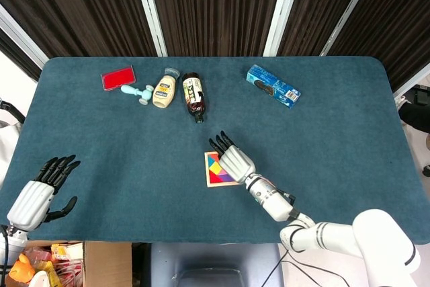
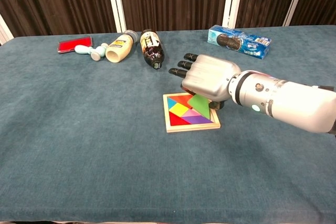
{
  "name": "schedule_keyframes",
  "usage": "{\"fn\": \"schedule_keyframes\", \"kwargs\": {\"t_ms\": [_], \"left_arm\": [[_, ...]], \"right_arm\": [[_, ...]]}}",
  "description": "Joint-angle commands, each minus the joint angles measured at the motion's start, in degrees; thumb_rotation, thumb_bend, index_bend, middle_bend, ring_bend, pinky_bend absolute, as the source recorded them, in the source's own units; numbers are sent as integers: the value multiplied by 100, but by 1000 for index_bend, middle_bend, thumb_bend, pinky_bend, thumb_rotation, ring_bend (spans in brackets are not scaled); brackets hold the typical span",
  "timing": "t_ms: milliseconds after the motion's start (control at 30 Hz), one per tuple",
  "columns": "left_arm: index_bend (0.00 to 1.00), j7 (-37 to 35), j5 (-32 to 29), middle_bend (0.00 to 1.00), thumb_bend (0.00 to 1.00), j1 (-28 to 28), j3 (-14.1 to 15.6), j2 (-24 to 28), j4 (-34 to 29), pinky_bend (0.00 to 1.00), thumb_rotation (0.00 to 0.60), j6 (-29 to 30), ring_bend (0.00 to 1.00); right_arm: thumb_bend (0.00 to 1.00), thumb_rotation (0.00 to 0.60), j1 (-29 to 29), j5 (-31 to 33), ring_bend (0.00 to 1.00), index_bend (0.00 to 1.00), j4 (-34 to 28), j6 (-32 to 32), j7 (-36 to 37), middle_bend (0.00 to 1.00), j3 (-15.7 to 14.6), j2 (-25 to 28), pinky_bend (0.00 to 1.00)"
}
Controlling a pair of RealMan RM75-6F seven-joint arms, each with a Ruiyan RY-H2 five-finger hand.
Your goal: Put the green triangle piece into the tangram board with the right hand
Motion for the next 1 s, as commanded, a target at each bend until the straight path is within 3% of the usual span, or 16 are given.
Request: {"fn": "schedule_keyframes", "kwargs": {"t_ms": [33,600,1000], "left_arm": [[0,3,-2,0,434,-2,-2,0,1,0,600,-4,0],[0,17,4,0,435,4,-4,-1,0,0,600,8,0],[0,17,4,0,434,2,-12,1,-8,0,600,14,0]], "right_arm": [[549,600,-9,12,0,673,-34,12,-14,0,-8,25,0],[549,600,-56,3,0,660,-215,73,-105,0,-113,100,0],[549,600,-56,71,0,582,-213,77,-178,0,-115,77,0]]}}
